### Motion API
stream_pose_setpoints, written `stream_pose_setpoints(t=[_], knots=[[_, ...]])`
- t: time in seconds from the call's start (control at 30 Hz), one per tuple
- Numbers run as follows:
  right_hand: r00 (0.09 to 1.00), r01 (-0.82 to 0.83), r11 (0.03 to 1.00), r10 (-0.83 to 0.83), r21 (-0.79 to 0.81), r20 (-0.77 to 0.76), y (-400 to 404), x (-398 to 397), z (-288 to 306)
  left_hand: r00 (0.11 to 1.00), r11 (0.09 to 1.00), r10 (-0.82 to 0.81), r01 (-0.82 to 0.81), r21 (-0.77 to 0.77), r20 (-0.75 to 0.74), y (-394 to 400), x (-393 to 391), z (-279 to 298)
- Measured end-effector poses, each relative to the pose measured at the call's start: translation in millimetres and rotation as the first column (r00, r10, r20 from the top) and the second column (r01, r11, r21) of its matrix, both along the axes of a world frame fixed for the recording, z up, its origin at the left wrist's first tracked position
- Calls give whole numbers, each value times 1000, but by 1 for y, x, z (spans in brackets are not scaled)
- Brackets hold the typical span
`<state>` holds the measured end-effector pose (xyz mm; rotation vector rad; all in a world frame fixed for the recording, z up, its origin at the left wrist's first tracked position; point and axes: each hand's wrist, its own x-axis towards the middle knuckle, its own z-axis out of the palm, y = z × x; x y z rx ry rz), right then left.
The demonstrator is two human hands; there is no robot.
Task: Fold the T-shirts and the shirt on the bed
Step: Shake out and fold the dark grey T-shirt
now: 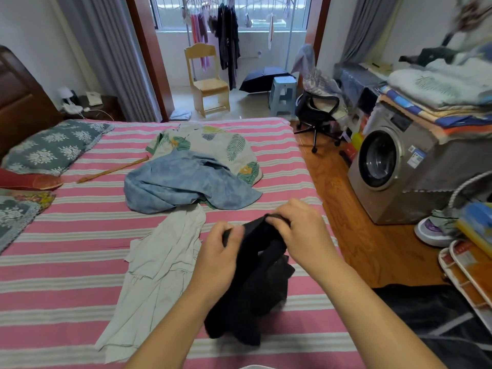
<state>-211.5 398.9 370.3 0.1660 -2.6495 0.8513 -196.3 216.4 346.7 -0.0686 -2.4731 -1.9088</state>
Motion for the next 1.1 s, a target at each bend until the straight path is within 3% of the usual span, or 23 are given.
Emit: stream_pose_setpoints(t=[0.07,0.13,0.2,0.27,0.33,0.37,0.43,0.47,0.6,0.7,0.8,0.87,0.97,1.03,1.1], knots=[[988,-126,987,116,95,102,8,0,-2,993,956,-112,99,-275,-32,-10,-5,1],[946,-234,958,186,165,265,14,1,-1,977,840,-202,140,-525,-63,-24,-15,-6],[901,-278,928,161,250,403,20,2,1,967,805,-251,181,-565,-48,-36,-23,-16],[903,-257,923,125,287,410,21,3,2,960,789,-279,208,-578,-34,-42,-29,-30],[926,-118,988,75,95,371,15,2,5,980,797,-198,153,-585,-14,-42,-33,-45],[931,-12,993,52,-114,361,10,2,10,996,813,-94,77,-578,1,-44,-36,-56],[945,164,862,3,-480,328,0,0,24,989,794,140,-82,-603,50,-51,-40,-79],[954,199,795,-25,-573,297,-3,-2,34,969,769,228,-121,-628,92,-57,-40,-90],[966,256,642,-191,-723,173,16,-33,62,874,743,419,-175,-646,246,-77,-38,-125],[908,354,541,-394,-763,142,49,-54,74,814,739,500,-224,-636,294,-87,-41,-136],[870,384,434,-466,-815,162,83,-65,78,716,722,605,-309,-619,349,-107,-46,-151],[839,428,394,-507,-813,196,107,-70,68,628,723,668,-418,-550,400,-122,-57,-159],[737,589,395,-621,-705,267,140,-61,18,517,732,631,-644,-223,578,-136,-68,-159],[641,754,466,-674,-463,366,165,-44,-41,510,697,609,-710,-102,607,-139,-60,-154],[495,849,507,-666,-147,558,185,-3,-109,613,778,592,-603,-174,524,-141,-34,-160]])
